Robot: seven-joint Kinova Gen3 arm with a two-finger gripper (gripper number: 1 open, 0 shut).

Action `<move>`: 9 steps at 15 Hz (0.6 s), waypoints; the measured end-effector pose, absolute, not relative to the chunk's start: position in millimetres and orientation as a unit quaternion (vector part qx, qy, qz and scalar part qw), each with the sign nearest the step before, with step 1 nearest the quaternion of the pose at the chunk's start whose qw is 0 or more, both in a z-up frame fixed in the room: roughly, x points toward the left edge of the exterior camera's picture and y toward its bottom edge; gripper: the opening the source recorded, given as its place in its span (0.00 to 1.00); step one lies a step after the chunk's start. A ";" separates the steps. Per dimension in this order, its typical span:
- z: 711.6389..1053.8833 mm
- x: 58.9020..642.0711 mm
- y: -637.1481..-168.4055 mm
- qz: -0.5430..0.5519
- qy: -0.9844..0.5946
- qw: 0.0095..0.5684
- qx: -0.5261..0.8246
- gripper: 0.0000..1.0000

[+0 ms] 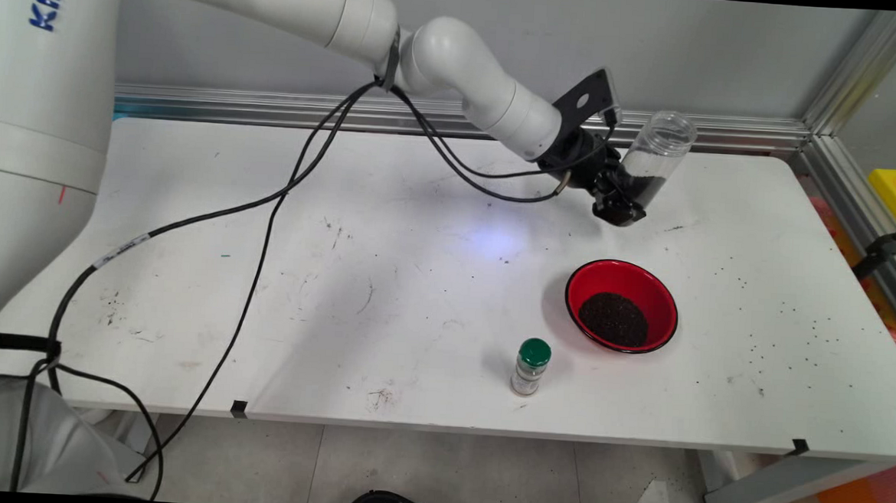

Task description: Pour the black seasoning powder in the red bowl, then place the picked object on the table

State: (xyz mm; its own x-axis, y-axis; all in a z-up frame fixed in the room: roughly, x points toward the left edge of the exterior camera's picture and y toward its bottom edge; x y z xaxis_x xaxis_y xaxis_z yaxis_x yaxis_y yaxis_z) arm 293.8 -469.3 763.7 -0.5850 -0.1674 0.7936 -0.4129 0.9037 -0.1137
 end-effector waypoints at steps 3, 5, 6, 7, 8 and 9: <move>751.0 297.1 -470.1 0.137 -0.874 0.435 0.165 0.00; 740.2 300.1 -469.9 0.132 -0.873 0.442 0.160 0.00; 735.6 301.1 -469.7 0.131 -0.872 0.444 0.157 0.00; 730.6 302.2 -469.7 0.130 -0.872 0.446 0.154 0.00; 724.8 302.9 -469.9 0.130 -0.872 0.448 0.151 0.00; 721.4 303.1 -470.1 0.130 -0.871 0.449 0.151 0.00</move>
State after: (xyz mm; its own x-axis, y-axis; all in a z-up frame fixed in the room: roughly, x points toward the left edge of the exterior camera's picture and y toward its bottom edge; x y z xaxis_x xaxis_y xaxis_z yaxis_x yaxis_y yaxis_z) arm 303.1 -470.1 721.4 -0.5516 -0.1459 0.8212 -0.3792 0.9208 -0.0911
